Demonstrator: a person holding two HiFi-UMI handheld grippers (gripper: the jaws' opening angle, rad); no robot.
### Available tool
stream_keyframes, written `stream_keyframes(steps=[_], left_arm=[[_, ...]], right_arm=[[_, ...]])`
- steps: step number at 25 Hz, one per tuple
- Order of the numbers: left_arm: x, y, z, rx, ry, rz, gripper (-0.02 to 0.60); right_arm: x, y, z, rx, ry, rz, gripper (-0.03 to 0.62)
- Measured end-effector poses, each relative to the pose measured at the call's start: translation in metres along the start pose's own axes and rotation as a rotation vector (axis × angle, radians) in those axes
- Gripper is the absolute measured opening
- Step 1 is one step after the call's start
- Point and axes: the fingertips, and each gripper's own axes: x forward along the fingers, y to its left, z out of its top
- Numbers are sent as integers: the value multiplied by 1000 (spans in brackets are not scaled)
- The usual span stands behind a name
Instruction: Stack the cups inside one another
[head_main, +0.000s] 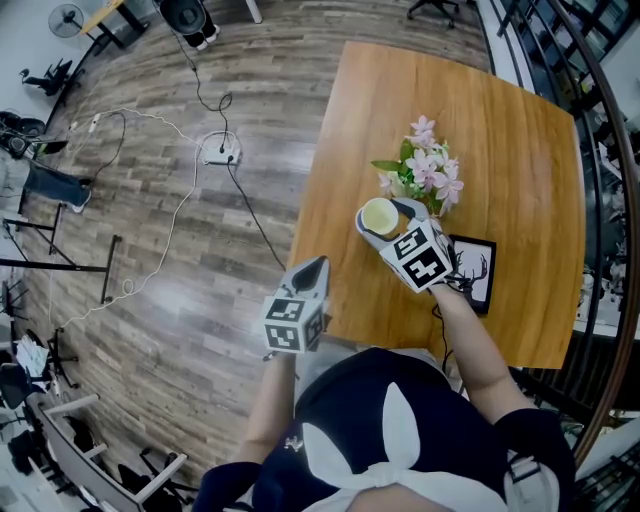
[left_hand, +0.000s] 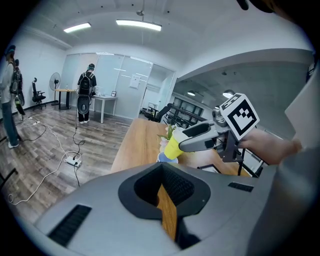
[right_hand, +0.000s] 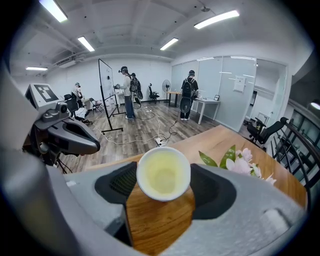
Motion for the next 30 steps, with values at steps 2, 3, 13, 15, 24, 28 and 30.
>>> stream_keyframes(steps=[2, 3, 13, 15, 24, 28, 30], left_arm=[[1, 2, 0, 3, 5, -3, 17], [2, 3, 0, 4, 6, -5, 17], [13, 6, -6, 19, 30, -45, 17], [15, 5, -4, 25, 31, -54, 17], [23, -1, 0, 44, 27, -80, 17], [22, -3, -2, 43, 30, -83, 17], [22, -3, -3, 44, 32, -82, 17]], right_arm=[[4, 0, -1, -5, 4, 1, 333], [5, -1, 0, -12, 4, 0, 333], [20, 1, -5, 13, 11, 11, 333], [21, -1, -4, -3, 9, 4, 333], [30, -3, -19, 25, 33, 15, 334], [31, -3, -22, 40, 23, 15, 334], [32, -3, -23, 42, 17, 18, 334]])
